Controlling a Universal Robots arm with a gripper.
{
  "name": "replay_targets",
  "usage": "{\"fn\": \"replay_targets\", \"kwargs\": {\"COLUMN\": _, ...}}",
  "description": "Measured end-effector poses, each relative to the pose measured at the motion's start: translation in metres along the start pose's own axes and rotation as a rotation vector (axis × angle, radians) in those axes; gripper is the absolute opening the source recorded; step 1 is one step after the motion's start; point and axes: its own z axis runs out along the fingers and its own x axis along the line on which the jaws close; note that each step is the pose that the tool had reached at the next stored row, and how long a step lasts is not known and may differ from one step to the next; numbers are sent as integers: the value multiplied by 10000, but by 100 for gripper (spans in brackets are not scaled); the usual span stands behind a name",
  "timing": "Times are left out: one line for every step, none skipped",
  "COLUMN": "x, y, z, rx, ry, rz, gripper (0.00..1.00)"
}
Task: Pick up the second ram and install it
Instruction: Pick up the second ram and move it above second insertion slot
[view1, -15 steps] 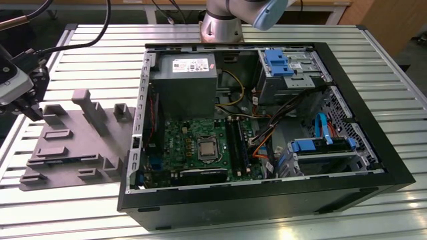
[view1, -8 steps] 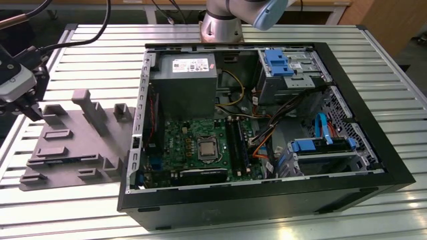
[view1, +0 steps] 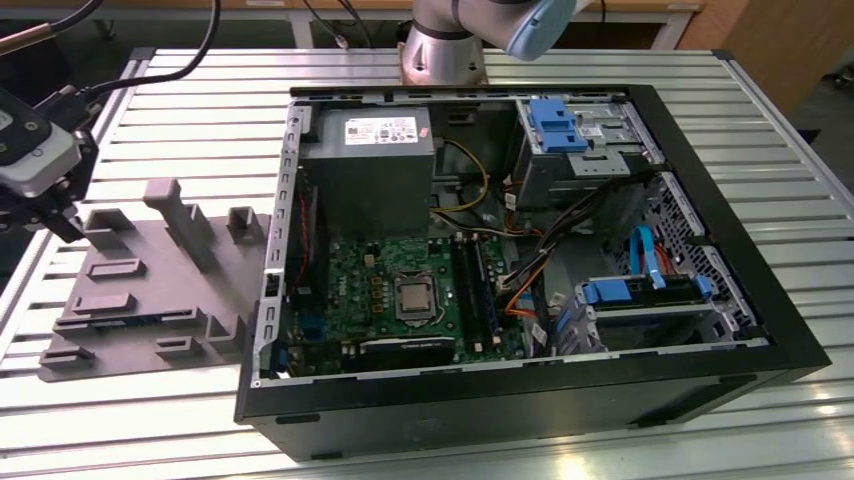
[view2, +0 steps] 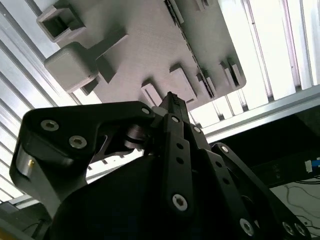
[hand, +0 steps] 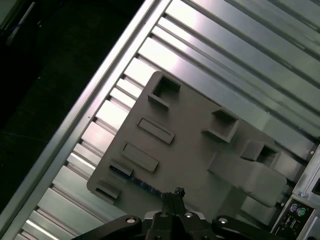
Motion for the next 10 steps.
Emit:
{"fn": "replay_targets", "kwargs": {"x": 0, "y": 0, "z": 0, "rx": -3, "ry": 7, "rz": -105, "gripper": 11}}
{"fn": "replay_targets", "kwargs": {"x": 0, "y": 0, "z": -1, "rx": -6, "ry": 13, "rz": -208, "gripper": 11}}
{"fn": "replay_targets", "kwargs": {"x": 0, "y": 0, "z": 0, "rx": -10, "ry": 19, "rz": -311, "gripper": 11}}
{"fn": "replay_targets", "kwargs": {"x": 0, "y": 0, "z": 0, "rx": -13, "ry": 26, "rz": -417, "gripper": 11}}
{"fn": "replay_targets", "kwargs": {"x": 0, "y": 0, "z": 0, "rx": -16, "ry": 32, "rz": -528, "gripper": 11}}
{"fn": "replay_targets", "kwargs": {"x": 0, "y": 0, "z": 0, "rx": -19, "ry": 38, "rz": -631, "gripper": 11}}
{"fn": "replay_targets", "kwargs": {"x": 0, "y": 0, "z": 0, "rx": -22, "ry": 44, "rz": -734, "gripper": 11}}
{"fn": "replay_targets", "kwargs": {"x": 0, "y": 0, "z": 0, "rx": -26, "ry": 50, "rz": -835, "gripper": 11}}
{"fn": "replay_targets", "kwargs": {"x": 0, "y": 0, "z": 0, "rx": -29, "ry": 57, "rz": -934, "gripper": 11}}
{"fn": "replay_targets", "kwargs": {"x": 0, "y": 0, "z": 0, "rx": -32, "ry": 63, "rz": -1043, "gripper": 11}}
